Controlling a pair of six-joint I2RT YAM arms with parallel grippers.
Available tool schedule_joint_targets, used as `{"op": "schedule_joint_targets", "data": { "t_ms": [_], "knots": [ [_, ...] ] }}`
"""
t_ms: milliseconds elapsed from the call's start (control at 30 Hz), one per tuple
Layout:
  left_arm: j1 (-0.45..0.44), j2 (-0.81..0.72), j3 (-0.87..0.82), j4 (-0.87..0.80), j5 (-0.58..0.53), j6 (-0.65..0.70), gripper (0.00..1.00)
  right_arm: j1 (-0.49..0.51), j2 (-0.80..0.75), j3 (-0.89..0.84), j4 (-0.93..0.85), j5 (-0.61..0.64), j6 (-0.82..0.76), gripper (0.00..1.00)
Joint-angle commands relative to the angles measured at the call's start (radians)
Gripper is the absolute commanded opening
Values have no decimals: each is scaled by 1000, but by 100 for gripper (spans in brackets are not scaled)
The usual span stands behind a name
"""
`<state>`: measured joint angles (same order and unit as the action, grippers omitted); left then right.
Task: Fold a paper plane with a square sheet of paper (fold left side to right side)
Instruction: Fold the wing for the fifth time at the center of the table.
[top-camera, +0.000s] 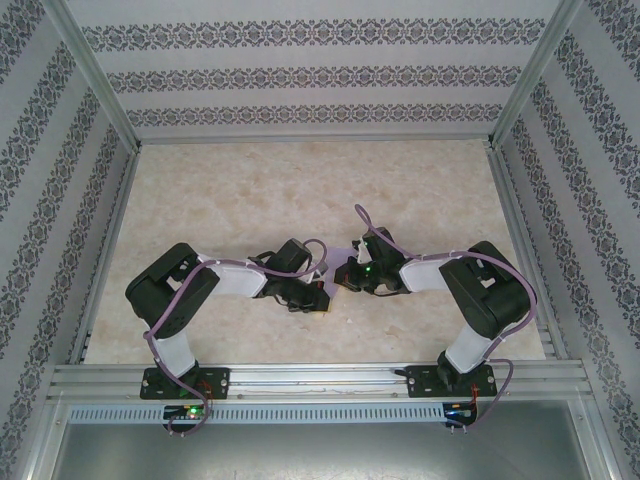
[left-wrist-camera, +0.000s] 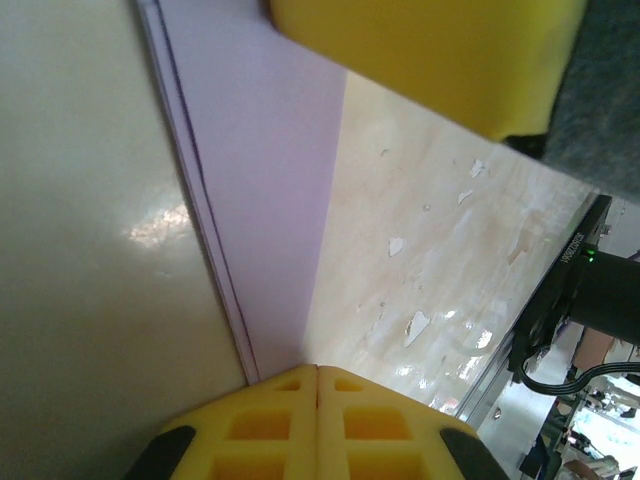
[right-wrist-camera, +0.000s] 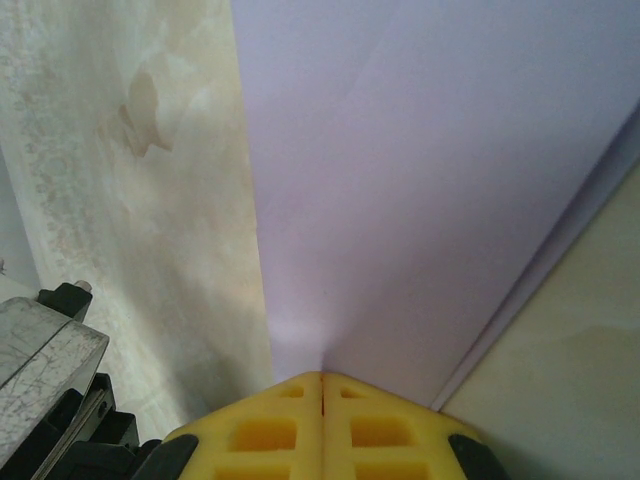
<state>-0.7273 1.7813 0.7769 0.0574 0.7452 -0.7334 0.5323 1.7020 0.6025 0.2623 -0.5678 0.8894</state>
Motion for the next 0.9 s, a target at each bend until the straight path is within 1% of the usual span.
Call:
{"op": "schedule_joint_targets", "data": {
  "t_ms": [0,167,333,567,667,767,867],
  "knots": [
    [-16,-14,-41,-57,20,37,5,21,125,-29,-90,141,-39,0],
    [-18,-50,-82,-80,8,43,5,21,125,-26,-97,143,-41,0],
    [-18,-101,-110,-63,4,34,5,21,123,-23,-102,141,-44,0],
    [-8,-210,-71,-52,23,40,5,23,110,-26,-104,144,-42,0],
    [7,-189,-31,-57,23,53,5,23,105,-26,-103,142,-41,0],
    [12,-126,22,-64,7,75,5,24,100,-27,-101,141,-37,0],
    [12,-55,50,-33,-6,69,3,26,95,-29,-95,137,-33,0]
  ]
}}
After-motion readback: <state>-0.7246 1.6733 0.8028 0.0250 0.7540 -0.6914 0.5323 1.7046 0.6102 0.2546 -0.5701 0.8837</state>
